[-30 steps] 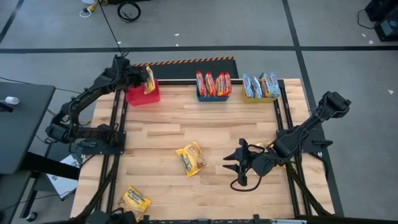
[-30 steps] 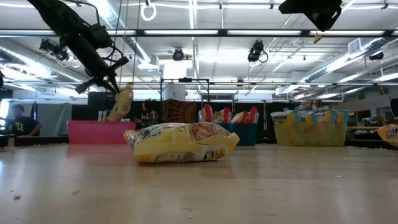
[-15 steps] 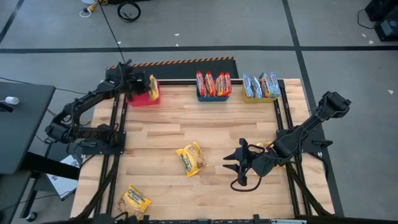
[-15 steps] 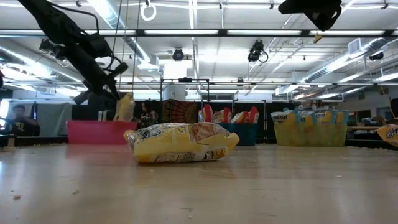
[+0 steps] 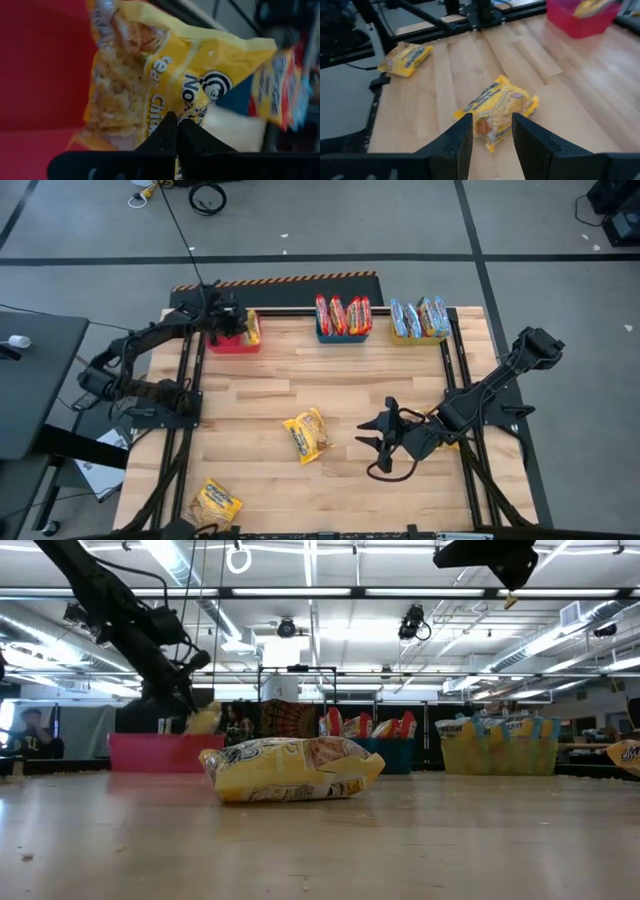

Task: Sort Maruchan noodles
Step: Put the yellow noodle pack into the red bin

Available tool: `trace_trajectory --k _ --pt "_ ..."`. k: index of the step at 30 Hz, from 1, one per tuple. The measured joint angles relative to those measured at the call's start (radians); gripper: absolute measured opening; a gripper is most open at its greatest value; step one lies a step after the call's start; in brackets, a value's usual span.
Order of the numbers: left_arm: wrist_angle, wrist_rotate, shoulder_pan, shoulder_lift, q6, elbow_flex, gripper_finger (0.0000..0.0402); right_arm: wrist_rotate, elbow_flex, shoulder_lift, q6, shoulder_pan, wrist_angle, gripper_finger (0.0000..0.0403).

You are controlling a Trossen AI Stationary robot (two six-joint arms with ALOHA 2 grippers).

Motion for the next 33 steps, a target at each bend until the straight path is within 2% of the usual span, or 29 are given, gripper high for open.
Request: trace_trajectory --k 3,8,18,22,24,27,29,33 --pt "0.048 0.081 -0.013 0.051 0.023 0.0 0.0004 0.037 0.0 0.0 -0.022 -0.004 0.0 0.0141" --pt "0.106 0.093 -0.001 0.088 0.046 0.006 0.0022 0.059 0.0 0.0 -0.026 -0.024 -0.001 0.0142" --pt "0.108 0.09 0.0 0.093 0.26 0.061 0.0146 0.055 0.0 0.0 -0.083 -0.059 -0.001 0.0142" --pt "0.045 0.118 0.009 0.063 0.393 0.124 0.0173 0.054 0.0 0.0 -0.104 -0.059 -0.003 0.0142" --pt "-0.044 0.056 0.006 0.051 0.489 0.17 0.0174 0.053 0.0 0.0 -0.104 -0.06 -0.007 0.0142" --pt "-0.195 -0.19 -0.043 0.048 0.587 0.199 0.0173 0.054 0.0 0.0 -0.097 -0.06 -0.008 0.0142" --pt "-0.235 -0.307 -0.096 0.049 0.594 0.199 0.0174 0.057 0.0 0.0 -0.096 -0.066 -0.007 0.0142" --pt "-0.265 -0.444 -0.223 0.048 0.547 0.199 0.0185 0.075 0.0 0.0 -0.103 -0.086 -0.008 0.0142"
